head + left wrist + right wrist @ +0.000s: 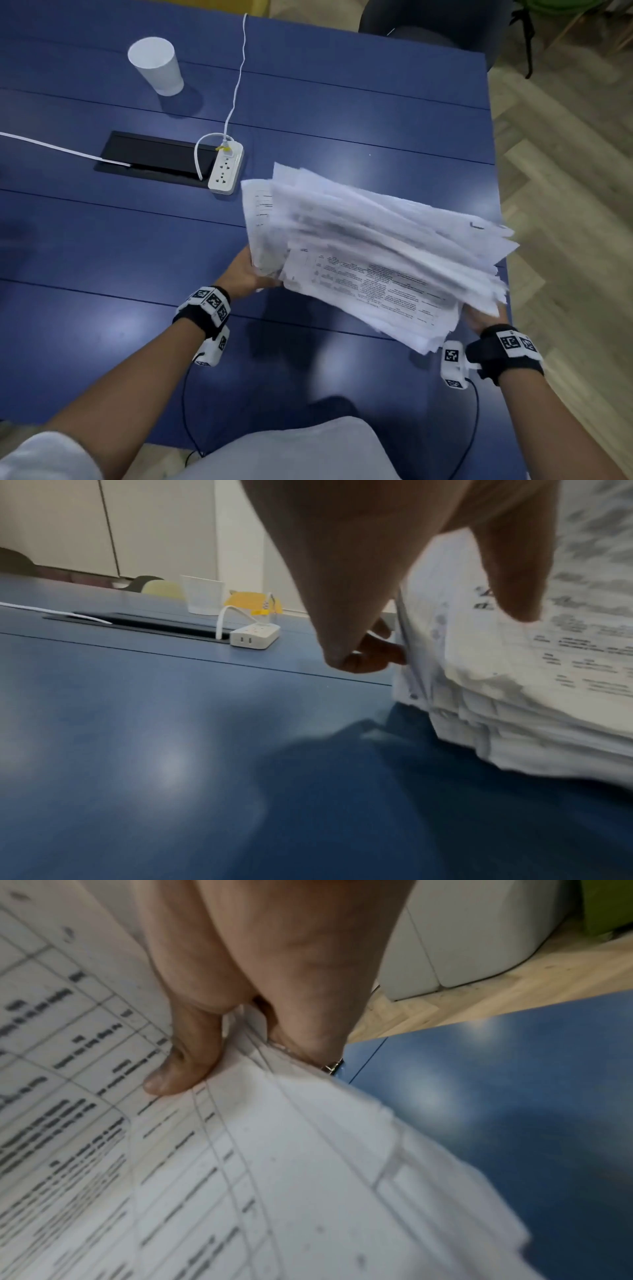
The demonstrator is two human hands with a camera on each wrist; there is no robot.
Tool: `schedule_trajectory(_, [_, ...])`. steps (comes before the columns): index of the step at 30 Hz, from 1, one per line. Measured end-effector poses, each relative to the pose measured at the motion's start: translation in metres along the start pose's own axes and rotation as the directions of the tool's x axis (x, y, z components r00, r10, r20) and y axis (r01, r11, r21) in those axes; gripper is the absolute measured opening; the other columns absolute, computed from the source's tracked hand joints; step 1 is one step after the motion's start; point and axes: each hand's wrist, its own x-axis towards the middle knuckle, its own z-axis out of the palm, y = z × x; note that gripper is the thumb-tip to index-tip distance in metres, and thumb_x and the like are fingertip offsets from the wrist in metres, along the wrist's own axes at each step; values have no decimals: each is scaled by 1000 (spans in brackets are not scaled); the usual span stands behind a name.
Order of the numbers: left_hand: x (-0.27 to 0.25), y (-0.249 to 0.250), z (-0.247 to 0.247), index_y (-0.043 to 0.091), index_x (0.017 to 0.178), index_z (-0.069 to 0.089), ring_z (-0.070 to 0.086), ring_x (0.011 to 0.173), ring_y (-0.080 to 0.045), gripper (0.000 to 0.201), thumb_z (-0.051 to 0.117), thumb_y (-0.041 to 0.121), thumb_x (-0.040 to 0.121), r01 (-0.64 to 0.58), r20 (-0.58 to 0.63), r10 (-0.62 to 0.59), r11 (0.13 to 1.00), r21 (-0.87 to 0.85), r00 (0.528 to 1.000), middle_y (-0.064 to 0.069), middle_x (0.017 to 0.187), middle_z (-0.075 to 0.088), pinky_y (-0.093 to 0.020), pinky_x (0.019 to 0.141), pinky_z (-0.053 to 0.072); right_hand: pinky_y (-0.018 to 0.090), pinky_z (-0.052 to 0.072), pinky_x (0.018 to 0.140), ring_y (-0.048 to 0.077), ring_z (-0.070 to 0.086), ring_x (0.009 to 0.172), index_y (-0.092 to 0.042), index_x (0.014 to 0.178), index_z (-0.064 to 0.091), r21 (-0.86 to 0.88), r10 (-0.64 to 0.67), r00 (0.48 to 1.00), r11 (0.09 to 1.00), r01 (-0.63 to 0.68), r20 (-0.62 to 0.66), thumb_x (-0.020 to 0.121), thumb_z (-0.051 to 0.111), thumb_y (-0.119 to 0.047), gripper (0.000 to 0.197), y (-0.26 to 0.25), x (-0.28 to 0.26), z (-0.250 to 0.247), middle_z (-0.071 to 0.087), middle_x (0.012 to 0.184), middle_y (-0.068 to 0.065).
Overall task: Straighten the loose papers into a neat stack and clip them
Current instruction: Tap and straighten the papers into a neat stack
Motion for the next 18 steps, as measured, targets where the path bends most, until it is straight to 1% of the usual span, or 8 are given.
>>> schedule_trajectory(1, [3, -3, 2, 15, 126, 51, 61, 103, 3, 75, 87, 2, 62, 2, -16, -2, 1000, 16, 1000, 10, 115, 64, -14, 78, 52, 9, 50, 66, 1, 63, 67, -2, 92, 65, 46, 14, 997, 999, -18, 79, 83, 70, -13, 15, -13, -5, 9, 70, 78, -10])
schedule_trajectory(3, [6, 5, 10, 15, 120, 58, 63, 98, 3, 70, 90, 10, 58, -14, -108, 10, 999, -37, 994, 10, 110, 67, -15, 76, 53, 14, 53, 65, 3, 68, 68, 1, 88, 65, 43, -5, 994, 999, 1, 106, 72, 73, 4, 18, -28, -4, 20, 74, 75, -9])
schedule_trajectory(8, [11, 20, 19, 9, 105, 64, 70, 91, -11, 56, 89, -1, 55, -41, -190, 8, 985, -169, 982, -4, 101, 72, -30, 76, 59, 13, 54, 67, 4, 71, 76, 10, 101, 65, 8, -53, 994, 999, 53, 96, 55, 82, -18, 56, -29, -15, 13, 76, 81, -9])
schedule_trajectory(11, [13, 30, 20, 3, 112, 60, 69, 96, -18, 69, 91, -1, 50, -132, -242, 84, 973, -187, 967, -9, 105, 71, -33, 77, 59, 6, 48, 70, -7, 67, 77, -10, 100, 73, 39, -32, 999, 999, 31, 22, 73, 76, 1, 29, -23, -13, 2, 73, 78, -21])
schedule_trajectory(14, [15, 34, 23, 0, 107, 63, 70, 91, -18, 57, 88, -3, 56, -187, -259, 148, 973, -132, 955, -8, 100, 73, -33, 71, 59, 8, 43, 64, -3, 61, 79, 1, 134, 50, 110, 155, 987, 983, -148, -53, 94, 59, -17, 45, -9, -12, -10, 75, 99, -9])
schedule_trajectory(16, [12, 32, 27, 16, 92, 69, 70, 81, -5, 38, 84, -5, 64, -179, -241, 159, 982, -64, 957, 10, 84, 75, -29, 68, 58, 7, 42, 50, -5, 59, 56, 4, 147, 26, 157, 273, 962, 952, -264, -35, 103, 40, -20, 53, -13, -25, -13, 73, 69, -14])
schedule_trajectory(17, [11, 30, 27, 26, 85, 68, 67, 75, 3, 38, 80, -6, 69, -183, -243, 172, 983, -25, 955, 19, 77, 73, -24, 67, 57, 6, 39, 42, -2, 55, 43, 3, 149, 19, 140, 306, 952, 944, -300, -29, 100, 46, -24, 62, -21, -37, -14, 65, 53, -17])
schedule_trajectory(18, [11, 29, 24, 34, 78, 66, 65, 69, 7, 41, 74, -6, 74, -172, -245, 170, 985, 16, 955, 26, 71, 69, -18, 64, 54, 5, 37, 37, 5, 53, 42, 0, 150, 14, 63, 354, 935, 933, -353, -3, 87, 65, -20, 84, -33, -49, -14, 63, 61, -17])
